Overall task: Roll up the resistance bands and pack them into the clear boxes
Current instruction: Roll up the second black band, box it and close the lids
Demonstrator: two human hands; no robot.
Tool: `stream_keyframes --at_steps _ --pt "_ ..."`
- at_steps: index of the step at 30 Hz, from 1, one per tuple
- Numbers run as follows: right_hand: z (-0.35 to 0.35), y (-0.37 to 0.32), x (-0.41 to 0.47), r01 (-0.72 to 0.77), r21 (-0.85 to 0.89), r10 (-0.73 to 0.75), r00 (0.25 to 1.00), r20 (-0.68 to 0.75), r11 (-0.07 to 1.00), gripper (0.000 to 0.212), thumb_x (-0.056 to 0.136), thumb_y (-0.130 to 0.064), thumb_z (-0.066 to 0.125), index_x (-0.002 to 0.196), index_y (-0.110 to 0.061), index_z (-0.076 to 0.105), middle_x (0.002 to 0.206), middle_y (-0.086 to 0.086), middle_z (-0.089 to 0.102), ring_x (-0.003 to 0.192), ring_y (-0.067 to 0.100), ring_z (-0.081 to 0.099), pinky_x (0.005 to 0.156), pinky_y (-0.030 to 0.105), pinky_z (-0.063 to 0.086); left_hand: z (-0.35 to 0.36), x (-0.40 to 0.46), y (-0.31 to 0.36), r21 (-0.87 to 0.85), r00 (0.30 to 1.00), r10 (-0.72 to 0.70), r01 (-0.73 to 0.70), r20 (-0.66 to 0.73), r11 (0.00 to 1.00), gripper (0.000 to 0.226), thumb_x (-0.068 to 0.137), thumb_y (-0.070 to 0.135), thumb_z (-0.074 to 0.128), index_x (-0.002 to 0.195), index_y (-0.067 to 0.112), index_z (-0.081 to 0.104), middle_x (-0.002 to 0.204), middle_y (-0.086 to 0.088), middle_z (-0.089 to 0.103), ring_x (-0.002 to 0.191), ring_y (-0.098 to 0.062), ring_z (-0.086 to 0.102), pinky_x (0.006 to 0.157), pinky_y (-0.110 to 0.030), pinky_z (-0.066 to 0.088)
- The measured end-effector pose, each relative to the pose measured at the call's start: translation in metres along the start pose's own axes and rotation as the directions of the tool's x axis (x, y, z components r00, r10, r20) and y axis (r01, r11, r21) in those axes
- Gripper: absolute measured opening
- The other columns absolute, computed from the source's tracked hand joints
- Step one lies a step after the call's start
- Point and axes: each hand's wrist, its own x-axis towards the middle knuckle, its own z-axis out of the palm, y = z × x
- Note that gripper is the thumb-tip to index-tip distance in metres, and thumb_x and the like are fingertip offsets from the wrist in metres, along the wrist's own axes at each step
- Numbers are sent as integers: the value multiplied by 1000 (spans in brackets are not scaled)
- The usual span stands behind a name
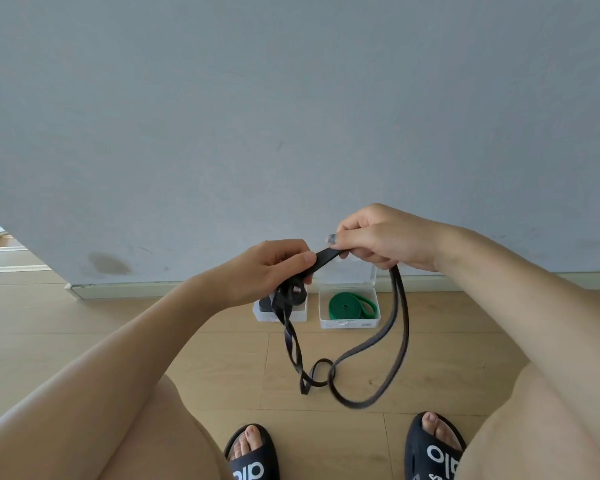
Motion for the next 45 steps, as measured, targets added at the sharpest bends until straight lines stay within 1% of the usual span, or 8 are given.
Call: stream_keyframes --at_steps 4,9,14,18,24,29,37,45 --pt "1 -1 3 -11 71 12 1000 -15 997 30 105 -24 57 80 -8 59 57 -4 27 49 13 17 44 24 16 6 4 -3 15 995 -10 12 -96 1000 20 106 38 51 93 25 57 69 12 62 65 -15 54 62 -28 44" --pt "-7 -2 -2 6 183 9 997 -81 983 29 103 -20 56 77 -8 54 59 -2 19 49 13 13 47 28 9 1 7 -8 81 972 51 -33 -229 996 44 106 35 51 70 11 49 70 13 48 57 -8 38 56 -17 36" --pt "-21 3 -9 71 295 -23 986 -163 953 31 101 -15 56 71 -10 54 55 -4 22 47 12 13 48 30 8 -20 2 -43 294 961 -266 275 -73 915 52 106 48 43 66 16 42 60 3 40 51 -12 32 55 -25 33" --pt "3 -1 -4 -5 141 7 1000 -10 990 35 102 -18 58 68 -14 54 59 -1 22 50 14 14 46 27 10 -19 2 -55 531 869 -486 370 92 763 43 107 45 40 77 16 50 74 0 51 64 -17 43 63 -27 36" --pt "3 -9 0 10 206 -8 1000 -10 979 41 103 -20 57 63 -19 57 60 -2 20 51 15 13 48 28 11 -8 1 -36 86 932 -291 279 216 956 30 108 21 42 119 22 70 119 2 73 116 -13 66 107 -33 50" --pt "8 -6 -1 -17 89 17 1000 -1 996 25 103 -20 60 82 -7 57 59 -2 23 55 16 13 49 28 12 -7 2 -9 -342 990 -33 78 135 937 47 92 34 53 133 15 64 135 2 69 132 -13 59 115 -33 42" --pt "2 -12 -5 12 160 -9 1000 -17 987 54 102 -19 60 49 -25 61 57 -4 21 50 13 14 46 24 12 0 2 8 -421 995 83 -95 -47 902 15 106 11 54 94 6 62 98 -11 71 103 -30 70 98 -35 55" --pt "2 -10 -5 -9 175 6 1000 19 985 49 101 -21 62 53 -25 61 59 -2 21 52 15 13 50 29 10 2 4 12 -165 978 116 -145 -172 976 5 99 2 63 97 5 62 93 -15 73 86 -18 69 86 -29 57"
